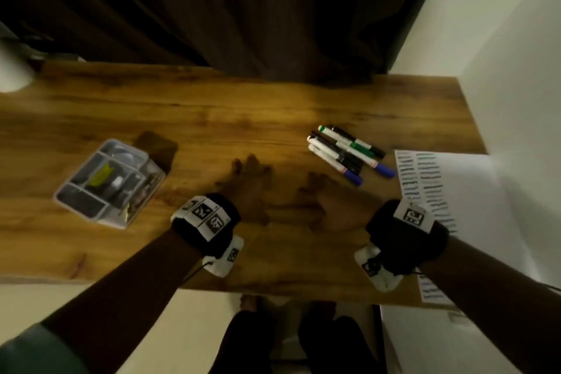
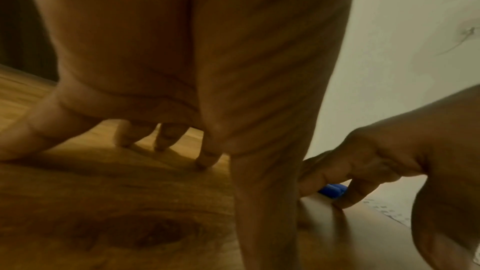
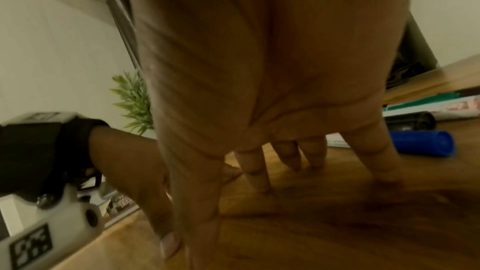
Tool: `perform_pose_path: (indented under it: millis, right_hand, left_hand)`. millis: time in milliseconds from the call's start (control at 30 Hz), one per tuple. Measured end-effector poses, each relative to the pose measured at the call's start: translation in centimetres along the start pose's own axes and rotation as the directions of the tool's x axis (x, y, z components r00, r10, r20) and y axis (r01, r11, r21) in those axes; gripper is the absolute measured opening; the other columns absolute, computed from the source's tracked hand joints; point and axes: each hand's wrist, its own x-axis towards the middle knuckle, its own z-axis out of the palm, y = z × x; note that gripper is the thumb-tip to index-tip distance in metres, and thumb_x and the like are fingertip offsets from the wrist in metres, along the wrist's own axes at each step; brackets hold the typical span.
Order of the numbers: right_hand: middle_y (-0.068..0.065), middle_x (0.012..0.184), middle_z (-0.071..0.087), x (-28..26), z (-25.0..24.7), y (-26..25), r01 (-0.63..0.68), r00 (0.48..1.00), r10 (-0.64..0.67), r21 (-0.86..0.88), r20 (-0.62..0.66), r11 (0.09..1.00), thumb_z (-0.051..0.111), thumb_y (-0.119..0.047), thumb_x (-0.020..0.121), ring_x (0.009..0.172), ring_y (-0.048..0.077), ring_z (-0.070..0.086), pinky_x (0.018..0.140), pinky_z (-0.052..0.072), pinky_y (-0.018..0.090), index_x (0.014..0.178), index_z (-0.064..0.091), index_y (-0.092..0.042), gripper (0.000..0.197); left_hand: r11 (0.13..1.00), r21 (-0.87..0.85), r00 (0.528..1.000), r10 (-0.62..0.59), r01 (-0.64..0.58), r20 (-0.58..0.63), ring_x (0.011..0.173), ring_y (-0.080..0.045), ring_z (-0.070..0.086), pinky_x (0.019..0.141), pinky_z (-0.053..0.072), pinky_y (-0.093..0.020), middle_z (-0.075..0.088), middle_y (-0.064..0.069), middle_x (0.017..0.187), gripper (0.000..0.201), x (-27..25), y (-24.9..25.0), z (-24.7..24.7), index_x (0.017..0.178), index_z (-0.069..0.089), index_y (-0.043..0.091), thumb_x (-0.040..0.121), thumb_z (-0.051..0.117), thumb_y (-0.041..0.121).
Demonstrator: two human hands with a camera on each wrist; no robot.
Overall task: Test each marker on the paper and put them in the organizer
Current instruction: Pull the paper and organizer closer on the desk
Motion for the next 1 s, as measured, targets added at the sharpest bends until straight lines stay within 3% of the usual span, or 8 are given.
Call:
perform_pose_path:
  millis: [67,200,300,400,567,700,767,1000]
  right_hand:
    - [0.018,0.164,0.033,-0.1,-0.2,0.0,-0.001,1.0,0.001,0.007,0.002,1.0,0.068,-0.043,0.095,0.148,0.033,0.035,0.119,0.033,0.043,0.155,0.04,-0.01,0.074]
    - [0.009,0.174,0.003,-0.5,-1.0,-0.6,-0.037,0.996,0.042,-0.063,0.074,0.997,0.062,-0.057,0.094,0.159,0.027,0.012,0.124,0.021,0.037,0.164,0.018,-0.024,0.089]
    - [0.005,0.168,0.027,-1.1,-0.3,-1.6,-0.081,0.996,0.086,-0.158,0.025,0.984,0.064,-0.057,0.093,0.149,0.026,0.036,0.117,0.036,0.034,0.162,0.028,-0.019,0.086]
    - [0.0,0.125,0.065,-1.3,0.7,-2.9,-0.09,0.996,0.087,-0.189,-0.027,0.978,0.069,-0.05,0.091,0.107,0.02,0.061,0.094,0.051,0.032,0.14,0.061,-0.019,0.058]
    - [-0.001,0.106,0.071,-4.3,4.7,-5.0,-0.235,0.969,0.231,-0.044,-0.088,0.971,0.078,-0.053,0.083,0.094,0.018,0.065,0.084,0.055,0.036,0.097,0.071,-0.024,0.033]
    - [0.0,0.15,0.054,-7.8,9.3,-6.6,-0.232,0.962,0.197,-0.188,-0.187,0.954,0.071,-0.072,0.077,0.132,0.025,0.055,0.112,0.045,0.044,0.139,0.061,-0.023,0.08]
    - [0.001,0.153,0.049,-8.1,11.4,-6.5,-0.25,0.938,0.179,-0.222,-0.297,0.942,0.068,-0.078,0.073,0.134,0.027,0.051,0.112,0.044,0.047,0.149,0.05,-0.024,0.095]
    - [-0.004,0.132,0.066,-9.7,17.1,-4.5,-0.063,0.821,0.052,0.001,-0.569,0.998,0.07,-0.071,0.077,0.114,0.016,0.061,0.1,0.052,0.038,0.133,0.063,-0.029,0.07]
  left_hand:
    - [1.0,-0.007,1.0,-0.025,0.025,-0.009,0.151,-0.047,-0.009,0.115,0.019,-0.07,-0.007,-0.018,0.167,0.138,-0.1,0.0,0.3,0.156,-0.003,0.031,0.048,0.068,0.08]
    - [1.0,0.012,0.999,-0.009,0.009,-0.038,0.151,-0.045,0.006,0.121,0.015,-0.057,0.006,-0.024,0.164,0.131,-1.3,0.8,-1.0,0.161,0.001,0.016,0.068,0.076,0.07]
    - [1.0,0.01,0.992,-0.022,0.023,-0.128,0.148,-0.039,0.023,0.118,0.029,-0.047,0.021,-0.022,0.162,0.12,-1.7,0.7,-0.3,0.161,0.011,0.017,0.072,0.076,0.066]
    - [0.998,0.019,0.978,-0.055,0.06,-0.203,0.145,-0.029,0.036,0.116,0.035,-0.041,0.035,-0.006,0.16,0.104,-3.1,1.2,0.5,0.158,0.028,0.022,0.076,0.072,0.067]
    - [0.996,0.02,0.977,-0.082,0.088,-0.195,0.117,-0.022,0.058,0.104,0.048,-0.046,0.062,0.004,0.133,0.084,-7.8,3.9,2.6,0.133,0.059,0.025,0.065,0.078,0.071]
    - [0.993,0.107,0.982,-0.022,0.043,-0.189,0.105,-0.02,0.057,0.095,0.046,-0.036,0.062,0.003,0.123,0.068,-11.4,6.1,6.1,0.122,0.059,0.022,0.075,0.072,0.069]
    - [0.993,0.109,0.966,-0.021,0.051,-0.257,0.107,-0.022,0.059,0.097,0.049,-0.04,0.063,0.002,0.124,0.07,-12.3,6.0,7.4,0.126,0.058,0.023,0.076,0.066,0.072]
    - [0.995,-0.097,0.934,-0.038,0.004,-0.356,0.127,-0.027,0.051,0.107,0.043,-0.042,0.048,-0.008,0.148,0.087,-11.4,6.2,9.8,0.141,0.048,0.018,0.077,0.06,0.076]
